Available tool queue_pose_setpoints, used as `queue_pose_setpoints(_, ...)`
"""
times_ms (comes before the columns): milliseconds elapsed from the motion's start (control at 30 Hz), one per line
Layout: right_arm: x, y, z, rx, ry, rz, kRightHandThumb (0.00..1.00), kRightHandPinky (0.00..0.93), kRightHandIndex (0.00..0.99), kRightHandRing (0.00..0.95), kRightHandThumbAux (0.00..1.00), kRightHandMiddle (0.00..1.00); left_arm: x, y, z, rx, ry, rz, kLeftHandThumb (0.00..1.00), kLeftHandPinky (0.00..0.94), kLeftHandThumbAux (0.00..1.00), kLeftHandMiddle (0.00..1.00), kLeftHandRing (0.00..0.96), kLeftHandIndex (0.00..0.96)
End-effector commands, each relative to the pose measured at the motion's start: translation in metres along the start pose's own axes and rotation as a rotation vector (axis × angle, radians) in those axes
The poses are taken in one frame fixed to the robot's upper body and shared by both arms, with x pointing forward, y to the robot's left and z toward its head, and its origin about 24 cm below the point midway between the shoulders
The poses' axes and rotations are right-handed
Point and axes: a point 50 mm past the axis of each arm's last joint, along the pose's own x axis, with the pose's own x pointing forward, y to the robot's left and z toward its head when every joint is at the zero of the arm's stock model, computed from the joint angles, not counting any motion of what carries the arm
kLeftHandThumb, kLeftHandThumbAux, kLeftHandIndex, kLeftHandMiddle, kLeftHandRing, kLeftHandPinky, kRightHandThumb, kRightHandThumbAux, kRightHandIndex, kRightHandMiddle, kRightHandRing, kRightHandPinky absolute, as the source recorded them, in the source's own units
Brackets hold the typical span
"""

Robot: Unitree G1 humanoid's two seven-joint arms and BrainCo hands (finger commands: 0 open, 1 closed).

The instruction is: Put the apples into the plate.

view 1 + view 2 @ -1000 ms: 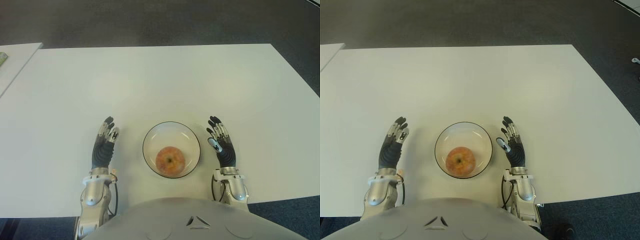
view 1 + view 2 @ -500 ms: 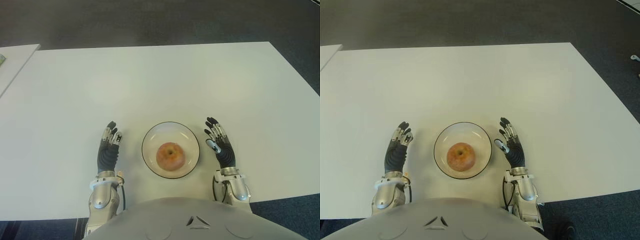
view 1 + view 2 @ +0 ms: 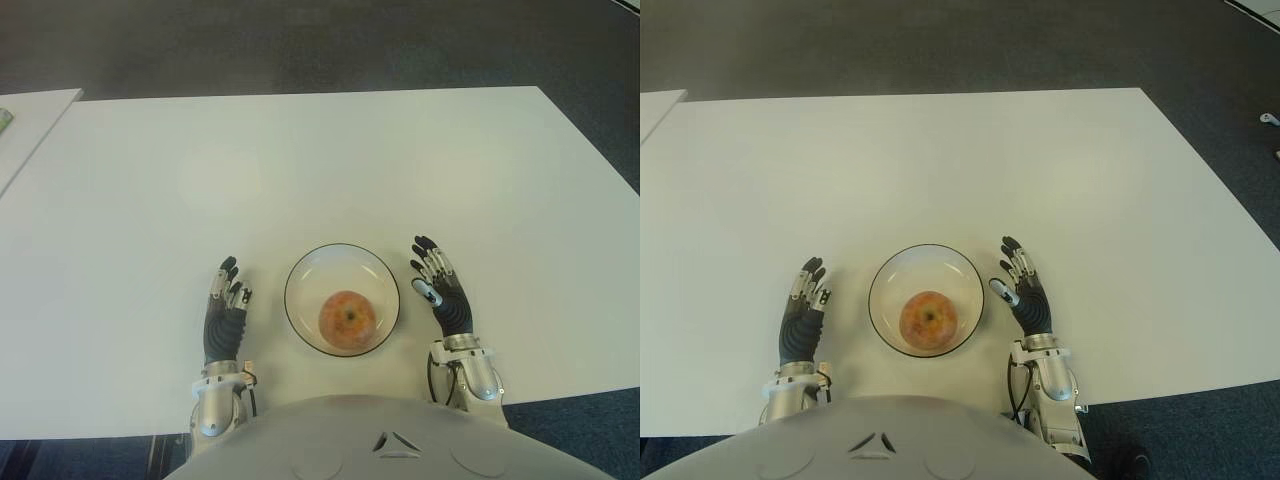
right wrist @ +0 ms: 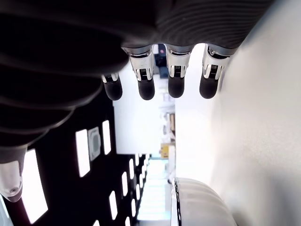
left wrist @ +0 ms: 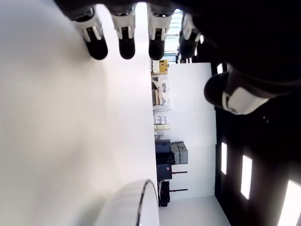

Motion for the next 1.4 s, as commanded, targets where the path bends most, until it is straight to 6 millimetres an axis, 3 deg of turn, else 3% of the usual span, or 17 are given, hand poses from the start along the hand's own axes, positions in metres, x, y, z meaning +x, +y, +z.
queue_pose_setpoints(33, -0.017, -0.004, -0.022, 0.021, 0.154, -0.032, 0.049, 0.0, 0.0, 0.0, 0.5, 0.0, -0.007, -0.005, -0.02, 0.023, 0.103, -0.01, 0.004, 0.007, 0.445, 0.006, 0.0, 0.022)
queue_pose_setpoints(900, -0.017, -0.009, -0.014, 0.07, 0.14, -0.044, 0.079, 0.0, 0.0, 0.0, 0.476, 0.0, -0.003, -0.035, -0.017, -0.114, -0.048, -0.204, 0.043, 0.083, 0.323, 0.06, 0.034, 0.042)
queue_pose_setpoints(1400, -0.018, -0.013, -0.01, 0.04, 0.13, -0.031, 0.075, 0.0, 0.0, 0.0, 0.504, 0.0, 0.011, -0.035, -0.033, -0.167, -0.063, -0.139, 0.099, 0.223, 0.365, 0.172, 0.158, 0.168)
